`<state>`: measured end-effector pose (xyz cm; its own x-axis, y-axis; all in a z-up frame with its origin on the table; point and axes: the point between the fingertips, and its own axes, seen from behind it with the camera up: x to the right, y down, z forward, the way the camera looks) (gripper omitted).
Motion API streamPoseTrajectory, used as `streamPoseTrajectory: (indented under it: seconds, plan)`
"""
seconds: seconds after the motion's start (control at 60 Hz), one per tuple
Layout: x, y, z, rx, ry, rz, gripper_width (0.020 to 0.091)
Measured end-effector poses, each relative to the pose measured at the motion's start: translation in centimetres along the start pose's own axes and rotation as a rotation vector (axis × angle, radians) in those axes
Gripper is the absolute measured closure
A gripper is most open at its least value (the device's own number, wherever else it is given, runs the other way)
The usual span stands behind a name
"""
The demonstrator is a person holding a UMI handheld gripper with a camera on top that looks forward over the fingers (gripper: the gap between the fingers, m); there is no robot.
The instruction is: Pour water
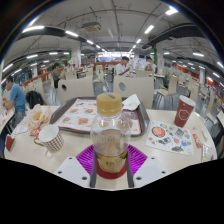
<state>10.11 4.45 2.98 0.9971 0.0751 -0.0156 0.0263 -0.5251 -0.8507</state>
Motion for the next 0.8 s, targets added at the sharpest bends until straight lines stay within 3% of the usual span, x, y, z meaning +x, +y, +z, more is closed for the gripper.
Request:
streamPoseTrajectory:
  seconds: [0.117, 0.217, 0.3, 0.35, 0.4, 0.533, 0.8]
  plan:
    - [-0.1, 0.0, -0.1, 0.0, -0.006, 0.013, 0.0644]
    - [-0.2, 0.5, 0.0, -0.033, -0.012, 0.022, 0.0561]
    - [-0.8, 0.7, -1.0, -0.069, -0.034, 0.046, 0.0234]
    - [-0.4, 0.6, -2.0, -0.082, -0.009, 0.045, 0.0281]
    - [-0.1, 0.0, -3.3, -0.08, 0.026, 0.025, 0.0245]
    - [-0.5, -1.6, -8.2, -0.065, 0.074, -0.003, 0.0251]
    - [-3.9, -0.6, -20.4, -0.108, 0.153, -0.014, 0.0254]
